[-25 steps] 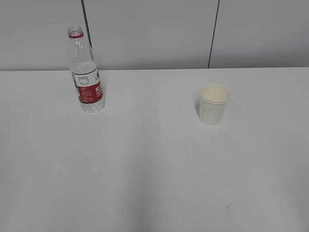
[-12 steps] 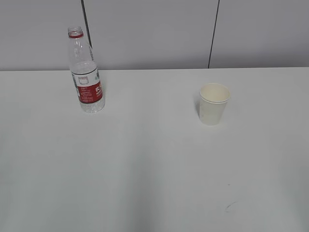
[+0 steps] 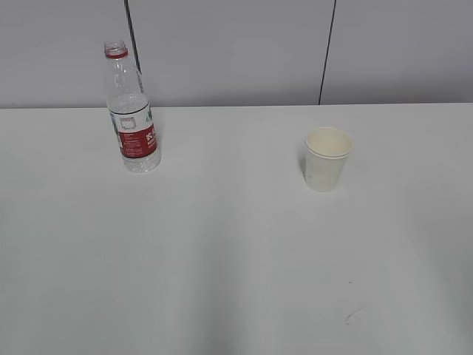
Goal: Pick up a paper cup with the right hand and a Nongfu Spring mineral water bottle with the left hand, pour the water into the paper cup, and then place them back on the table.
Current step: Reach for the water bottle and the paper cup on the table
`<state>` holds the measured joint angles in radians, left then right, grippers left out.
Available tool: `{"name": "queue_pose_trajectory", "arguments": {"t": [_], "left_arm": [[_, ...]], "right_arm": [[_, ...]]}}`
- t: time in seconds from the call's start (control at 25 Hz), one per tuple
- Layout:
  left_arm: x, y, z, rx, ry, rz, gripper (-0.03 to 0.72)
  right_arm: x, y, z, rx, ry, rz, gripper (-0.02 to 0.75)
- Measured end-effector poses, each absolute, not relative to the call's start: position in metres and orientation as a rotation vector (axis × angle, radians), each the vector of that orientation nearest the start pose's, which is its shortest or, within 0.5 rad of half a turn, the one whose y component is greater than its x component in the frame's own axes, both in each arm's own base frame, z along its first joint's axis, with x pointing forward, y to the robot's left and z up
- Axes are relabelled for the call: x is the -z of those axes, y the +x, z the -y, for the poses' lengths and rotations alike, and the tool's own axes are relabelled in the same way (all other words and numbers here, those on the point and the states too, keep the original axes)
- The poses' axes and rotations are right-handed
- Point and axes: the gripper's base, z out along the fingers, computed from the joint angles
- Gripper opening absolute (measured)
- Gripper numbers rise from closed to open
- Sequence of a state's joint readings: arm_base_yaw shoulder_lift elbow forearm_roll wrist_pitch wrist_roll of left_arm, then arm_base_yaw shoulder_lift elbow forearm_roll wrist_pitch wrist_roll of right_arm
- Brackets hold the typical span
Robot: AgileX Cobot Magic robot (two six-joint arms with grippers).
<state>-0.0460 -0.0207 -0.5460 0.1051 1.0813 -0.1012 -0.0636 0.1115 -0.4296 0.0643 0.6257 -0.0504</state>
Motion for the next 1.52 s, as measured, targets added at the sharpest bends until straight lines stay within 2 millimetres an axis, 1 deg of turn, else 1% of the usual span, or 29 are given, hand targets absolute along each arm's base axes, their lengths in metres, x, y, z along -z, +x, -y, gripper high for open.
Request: {"name": "queue_pose_trajectory", "arguments": {"t": [0.08,0.2,0.28,0.52,0.64,0.8,0.92,1.04,1.16,1.24,1.32,1.36,1.52], "left_arm": [[-0.288,-0.015,-0.009,-0.03,-0.065,-1.993,0.464],[-0.288,-0.015,-0.009,-0.03,-0.065,-1.993,0.464],[-0.288,-0.015,-0.009,-0.03,-0.065,-1.993,0.464],[-0.288,-0.015,-0.009,-0.03,-0.065,-1.993,0.464],[-0.288,-0.015,-0.009,-0.03,-0.065,-1.993,0.464],[-0.288,-0.015,-0.009,-0.03,-0.065,-1.993,0.464],[-0.288,-0.015,-0.009,-0.028,-0.065,-1.993,0.464],[-0.288,-0.015,-0.009,-0.027,-0.065,-1.993,0.464],[-0.288,-0.015,-0.009,-0.026,-0.065,-1.993,0.464],[-0.288,-0.015,-0.009,-0.026,-0.065,-1.993,0.464],[-0.288,-0.015,-0.009,-0.025,-0.065,-1.993,0.464],[-0.288,-0.015,-0.009,-0.025,-0.065,-1.993,0.464],[-0.288,-0.015,-0.009,-0.022,-0.065,-1.993,0.464]], "right_arm": [[-0.287,0.051,0.0,0.013,0.039,-1.797,0.564],[-0.283,0.074,0.003,0.02,0.049,-1.76,0.564],[-0.281,0.087,0.004,0.023,0.056,-1.737,0.564],[-0.272,0.124,0.008,0.031,0.07,-1.77,0.564],[-0.264,0.143,0.009,0.034,0.078,-1.804,0.564],[-0.254,0.167,0.012,0.044,0.086,-1.796,0.564],[-0.243,0.182,0.013,0.035,0.11,-1.817,0.563],[-0.225,0.2,0.014,0.006,0.146,-1.857,0.564],[-0.208,0.215,0.009,-0.035,0.07,-1.884,0.564],[-0.2,0.222,0.0,-0.089,-0.067,-1.866,0.564],[-0.192,0.228,-0.009,-0.163,-0.159,-1.851,0.571],[-0.189,0.23,-0.012,-0.194,-0.19,-1.845,0.581],[-0.165,0.238,-0.019,-0.278,-0.266,-1.89,0.642]]}}
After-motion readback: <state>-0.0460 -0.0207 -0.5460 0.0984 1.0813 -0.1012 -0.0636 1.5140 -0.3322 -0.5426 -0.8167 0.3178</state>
